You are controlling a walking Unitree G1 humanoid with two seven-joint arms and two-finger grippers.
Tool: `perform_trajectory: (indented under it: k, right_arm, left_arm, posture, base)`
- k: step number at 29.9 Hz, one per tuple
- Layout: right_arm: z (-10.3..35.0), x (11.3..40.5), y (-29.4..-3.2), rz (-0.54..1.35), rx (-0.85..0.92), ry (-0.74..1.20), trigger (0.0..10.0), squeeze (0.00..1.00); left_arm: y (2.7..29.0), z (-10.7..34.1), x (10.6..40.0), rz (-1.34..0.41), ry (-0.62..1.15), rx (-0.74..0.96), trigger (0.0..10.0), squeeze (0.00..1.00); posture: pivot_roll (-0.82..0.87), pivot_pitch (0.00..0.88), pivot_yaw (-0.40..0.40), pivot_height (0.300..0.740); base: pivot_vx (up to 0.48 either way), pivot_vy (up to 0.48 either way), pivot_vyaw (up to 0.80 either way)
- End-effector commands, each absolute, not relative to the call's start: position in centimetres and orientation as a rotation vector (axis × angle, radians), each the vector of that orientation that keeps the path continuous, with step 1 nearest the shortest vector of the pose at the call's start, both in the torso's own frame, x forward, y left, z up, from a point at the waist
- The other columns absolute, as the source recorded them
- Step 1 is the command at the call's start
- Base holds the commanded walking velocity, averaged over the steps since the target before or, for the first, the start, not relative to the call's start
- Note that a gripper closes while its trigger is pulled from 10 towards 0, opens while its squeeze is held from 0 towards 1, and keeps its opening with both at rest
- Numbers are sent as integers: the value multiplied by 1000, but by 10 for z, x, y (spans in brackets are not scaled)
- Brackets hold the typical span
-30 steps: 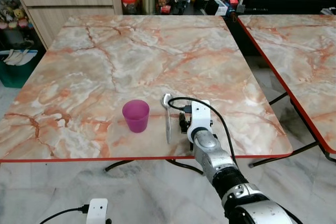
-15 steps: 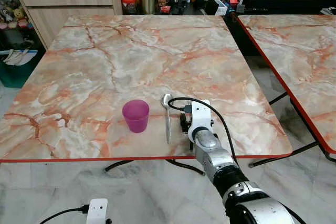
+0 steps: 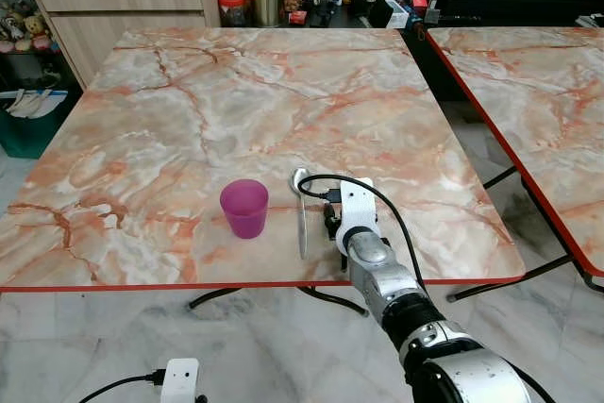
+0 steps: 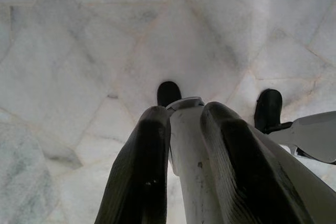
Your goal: Setting the table
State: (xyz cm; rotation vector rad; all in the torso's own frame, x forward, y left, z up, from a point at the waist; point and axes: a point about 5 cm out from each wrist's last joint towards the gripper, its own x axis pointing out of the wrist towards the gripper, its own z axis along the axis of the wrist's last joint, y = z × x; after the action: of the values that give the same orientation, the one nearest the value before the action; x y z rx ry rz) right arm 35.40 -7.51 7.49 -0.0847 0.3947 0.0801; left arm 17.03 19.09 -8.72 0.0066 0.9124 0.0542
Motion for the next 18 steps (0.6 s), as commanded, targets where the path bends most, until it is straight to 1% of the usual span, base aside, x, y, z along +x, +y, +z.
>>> perform_trajectory:
  k: [1,9,18]
  right_arm:
    - [67,351,-77,82,-105,443,0,0]
    - [67,351,-76,86,-113,445,0,0]
    - [68,352,-78,75,-114,445,0,0]
  left_arm:
    - [190,-91,163,53,950,-7,10000,0]
    - [190,-91,163,45,951,-17,10000,0]
    - [187,-91,164,30,950,-31,10000,0]
  posture:
    - [114,88,-57,740]
    - [117,79,-56,740]
    - [118,90,-55,740]
  base:
    - [0,0,0]
    - [0,0,0]
    - [0,0,0]
